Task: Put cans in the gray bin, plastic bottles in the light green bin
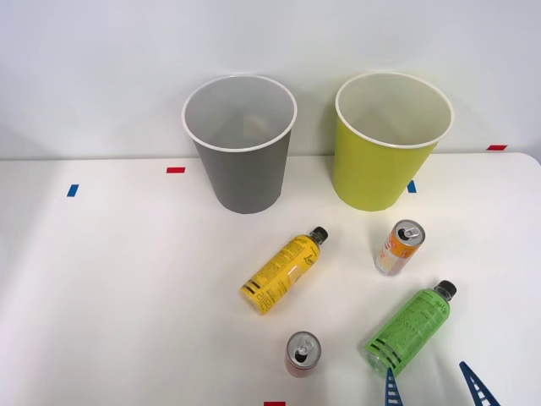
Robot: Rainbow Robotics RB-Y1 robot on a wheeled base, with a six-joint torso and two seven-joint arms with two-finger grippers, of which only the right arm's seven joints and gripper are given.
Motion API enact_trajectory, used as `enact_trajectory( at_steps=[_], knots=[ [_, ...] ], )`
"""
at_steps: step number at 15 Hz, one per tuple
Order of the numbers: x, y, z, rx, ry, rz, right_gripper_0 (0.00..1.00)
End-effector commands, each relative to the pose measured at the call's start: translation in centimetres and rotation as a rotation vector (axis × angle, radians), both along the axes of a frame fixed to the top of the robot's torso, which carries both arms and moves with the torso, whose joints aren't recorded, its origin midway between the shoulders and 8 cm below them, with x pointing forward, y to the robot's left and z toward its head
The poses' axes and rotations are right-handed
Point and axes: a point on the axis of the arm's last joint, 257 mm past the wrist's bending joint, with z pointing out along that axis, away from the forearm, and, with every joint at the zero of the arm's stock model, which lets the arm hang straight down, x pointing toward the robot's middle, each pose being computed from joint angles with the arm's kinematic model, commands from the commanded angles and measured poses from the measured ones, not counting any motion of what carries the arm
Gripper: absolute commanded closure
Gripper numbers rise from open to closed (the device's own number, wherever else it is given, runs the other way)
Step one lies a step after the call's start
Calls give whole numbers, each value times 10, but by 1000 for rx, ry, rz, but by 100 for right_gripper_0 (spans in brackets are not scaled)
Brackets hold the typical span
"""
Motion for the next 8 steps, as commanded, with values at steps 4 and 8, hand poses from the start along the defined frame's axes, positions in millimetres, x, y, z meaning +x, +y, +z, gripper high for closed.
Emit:
enact_trajectory(
  at_steps=[4, 8],
  knots=[
    [0, 0, 0, 0, 0, 0, 0],
    [0, 0, 0, 0, 0, 0, 0]
  ],
)
